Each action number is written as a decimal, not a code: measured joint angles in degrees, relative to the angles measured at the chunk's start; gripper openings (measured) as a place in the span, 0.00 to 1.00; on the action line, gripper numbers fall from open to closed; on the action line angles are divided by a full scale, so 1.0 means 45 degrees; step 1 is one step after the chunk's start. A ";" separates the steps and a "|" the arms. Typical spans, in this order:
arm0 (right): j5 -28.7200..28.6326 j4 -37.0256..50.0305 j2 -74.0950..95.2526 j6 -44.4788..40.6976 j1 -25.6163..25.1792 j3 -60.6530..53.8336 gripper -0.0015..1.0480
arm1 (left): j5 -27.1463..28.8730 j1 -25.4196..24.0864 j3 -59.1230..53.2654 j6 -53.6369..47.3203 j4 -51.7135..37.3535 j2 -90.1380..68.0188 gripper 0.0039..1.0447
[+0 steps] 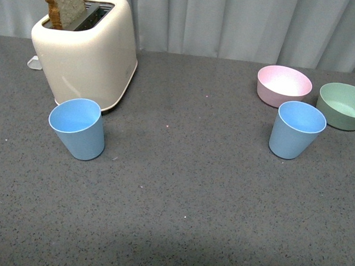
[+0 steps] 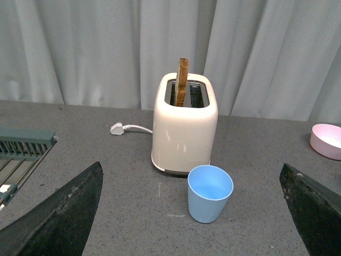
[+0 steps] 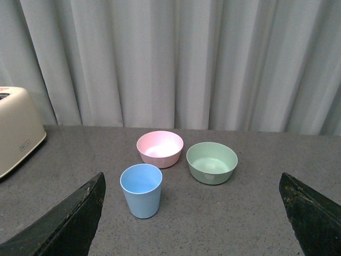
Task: Stack blue cups with both arms
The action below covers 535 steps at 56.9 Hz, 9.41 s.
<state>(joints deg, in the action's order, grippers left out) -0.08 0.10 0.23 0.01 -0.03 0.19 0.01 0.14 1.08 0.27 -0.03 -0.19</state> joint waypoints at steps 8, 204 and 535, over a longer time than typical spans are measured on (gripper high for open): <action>0.0005 0.0000 -0.0005 -0.0005 0.0000 0.0005 0.91 | 0.0000 0.0000 0.0000 0.0000 0.0000 0.0000 0.94; 0.0000 -0.0005 -0.0005 -0.0005 0.0000 0.0005 0.91 | 0.0078 0.5576 1.6524 0.6130 0.3415 -2.6899 0.03; -0.0117 -0.0913 2.5820 0.2671 0.0534 1.4144 0.91 | -0.0005 0.0000 0.0000 0.0005 -0.0019 -0.0010 0.94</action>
<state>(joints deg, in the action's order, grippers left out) -0.60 -4.01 116.42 12.03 2.37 63.83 -0.01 0.14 1.08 0.30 -0.12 -0.23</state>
